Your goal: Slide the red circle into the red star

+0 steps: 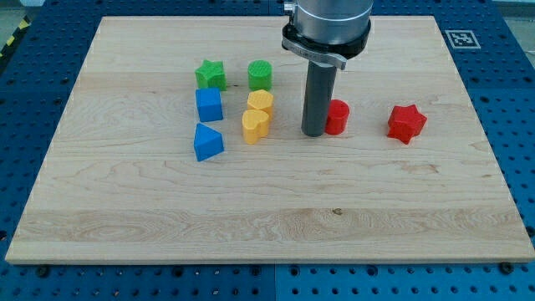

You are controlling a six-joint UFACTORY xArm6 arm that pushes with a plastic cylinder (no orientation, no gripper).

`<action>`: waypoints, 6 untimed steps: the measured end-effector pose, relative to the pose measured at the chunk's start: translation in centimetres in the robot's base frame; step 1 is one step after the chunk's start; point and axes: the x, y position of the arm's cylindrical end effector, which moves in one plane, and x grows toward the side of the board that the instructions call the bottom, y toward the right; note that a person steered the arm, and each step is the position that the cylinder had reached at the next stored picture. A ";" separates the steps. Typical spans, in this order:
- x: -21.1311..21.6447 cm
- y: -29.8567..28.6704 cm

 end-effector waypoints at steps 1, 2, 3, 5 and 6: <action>-2.1 -1.2; -2.7 -1.6; -2.1 1.1; -0.6 10.8; -0.5 11.1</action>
